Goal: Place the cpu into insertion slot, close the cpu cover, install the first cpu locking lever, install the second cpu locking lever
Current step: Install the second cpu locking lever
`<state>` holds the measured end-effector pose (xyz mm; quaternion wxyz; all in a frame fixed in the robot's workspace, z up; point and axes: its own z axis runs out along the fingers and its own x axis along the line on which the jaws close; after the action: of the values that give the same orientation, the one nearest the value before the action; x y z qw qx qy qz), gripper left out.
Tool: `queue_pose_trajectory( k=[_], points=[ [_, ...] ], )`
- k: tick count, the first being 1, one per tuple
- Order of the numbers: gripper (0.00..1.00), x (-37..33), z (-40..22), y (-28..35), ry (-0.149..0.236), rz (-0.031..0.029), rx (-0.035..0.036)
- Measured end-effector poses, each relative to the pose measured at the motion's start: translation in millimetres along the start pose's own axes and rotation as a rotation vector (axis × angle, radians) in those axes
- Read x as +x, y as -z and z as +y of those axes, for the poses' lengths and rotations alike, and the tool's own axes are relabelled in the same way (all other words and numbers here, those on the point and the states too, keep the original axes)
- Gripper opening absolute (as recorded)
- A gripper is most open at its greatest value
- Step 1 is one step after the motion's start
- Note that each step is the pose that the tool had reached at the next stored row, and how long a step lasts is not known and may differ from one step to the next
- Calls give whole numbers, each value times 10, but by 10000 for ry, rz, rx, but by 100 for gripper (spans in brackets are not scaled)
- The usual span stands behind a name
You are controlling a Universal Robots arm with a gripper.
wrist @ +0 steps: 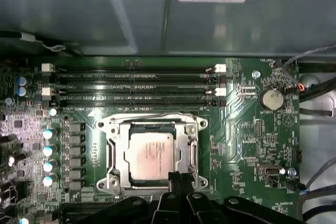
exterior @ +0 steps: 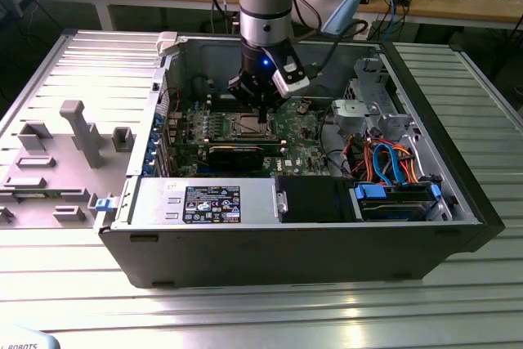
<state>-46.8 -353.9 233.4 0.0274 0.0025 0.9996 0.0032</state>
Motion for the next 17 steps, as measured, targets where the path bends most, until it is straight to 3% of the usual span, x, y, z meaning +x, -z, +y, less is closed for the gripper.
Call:
queue_pose_trajectory(
  k=[4, 13, 17],
  points=[
    [11, -1, -56, -1, 1, -1, -2],
    [11, -4, -60, 76, 0, -1, -1],
    [11, -5, -64, 78, 1, 1, 1]
  ],
)
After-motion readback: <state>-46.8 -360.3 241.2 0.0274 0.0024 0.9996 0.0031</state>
